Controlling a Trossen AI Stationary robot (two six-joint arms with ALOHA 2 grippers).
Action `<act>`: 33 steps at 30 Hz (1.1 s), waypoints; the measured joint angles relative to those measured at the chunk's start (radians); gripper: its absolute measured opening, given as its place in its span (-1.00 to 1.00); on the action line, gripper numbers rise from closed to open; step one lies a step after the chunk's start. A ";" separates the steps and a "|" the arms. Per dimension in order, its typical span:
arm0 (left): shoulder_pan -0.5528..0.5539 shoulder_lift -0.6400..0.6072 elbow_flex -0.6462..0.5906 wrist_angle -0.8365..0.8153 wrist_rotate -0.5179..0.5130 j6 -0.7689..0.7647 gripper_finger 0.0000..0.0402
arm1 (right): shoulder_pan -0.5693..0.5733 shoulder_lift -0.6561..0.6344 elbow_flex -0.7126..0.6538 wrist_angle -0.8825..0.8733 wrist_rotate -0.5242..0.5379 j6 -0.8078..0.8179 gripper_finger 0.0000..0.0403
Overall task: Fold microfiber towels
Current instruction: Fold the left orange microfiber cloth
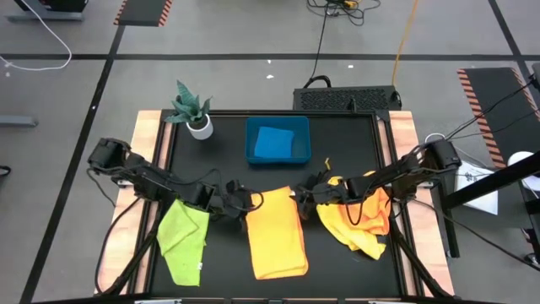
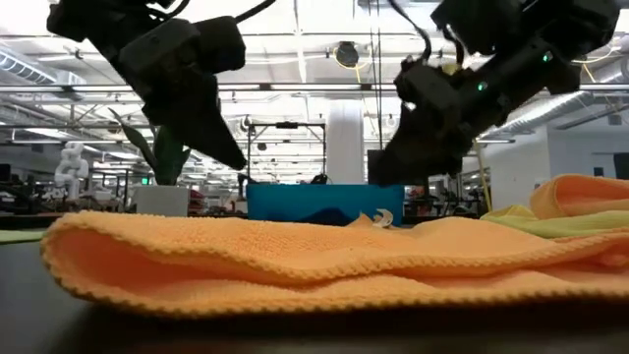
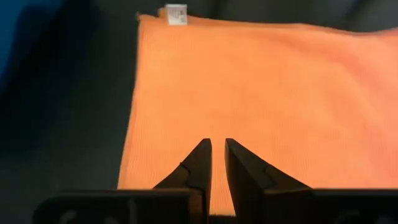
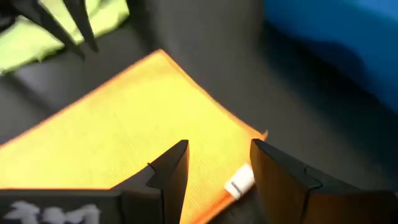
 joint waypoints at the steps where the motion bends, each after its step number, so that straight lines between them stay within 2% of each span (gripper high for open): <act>1: 0.001 0.000 -0.004 0.003 0.000 -0.017 -0.77 | -0.001 0.009 0.000 -0.002 0.000 0.006 -0.18; 6: -0.022 -0.021 -0.018 0.045 0.103 0.011 -0.76 | -0.005 0.030 -0.002 0.029 -0.030 0.004 -0.04; 9: -0.033 -0.085 -0.013 0.060 0.113 0.012 -0.76 | -0.006 0.007 0.000 0.038 -0.046 -0.025 0.07; 12: -0.044 -0.162 -0.017 -0.013 0.106 0.017 -0.71 | -0.007 -0.014 0.000 0.038 -0.046 -0.045 0.15; 15: -0.056 -0.231 -0.012 -0.056 0.094 0.018 -0.54 | -0.007 -0.028 0.000 0.045 -0.047 -0.066 0.21; 19: -0.058 -0.268 -0.013 -0.123 0.022 -0.036 -0.18 | -0.007 -0.026 -0.001 0.030 -0.048 -0.082 0.23; 22: -0.048 -0.259 -0.014 -0.173 0.007 -0.200 0.09 | -0.007 -0.027 0.001 -0.033 -0.048 -0.041 0.23; 25: -0.031 -0.198 -0.017 -0.218 0.061 -0.352 0.32 | -0.016 -0.025 0.000 -0.097 -0.060 0.033 0.23; 28: -0.017 -0.150 -0.048 -0.190 0.087 -0.440 0.45 | -0.031 -0.026 -0.003 -0.102 -0.103 0.054 0.23; 31: 0.010 -0.124 -0.130 -0.088 0.092 -0.506 0.49 | -0.040 -0.026 -0.014 -0.083 -0.133 0.051 0.23; 33: 0.024 -0.118 -0.201 0.046 0.092 -0.539 0.49 | -0.041 -0.026 -0.030 -0.075 -0.143 0.056 0.23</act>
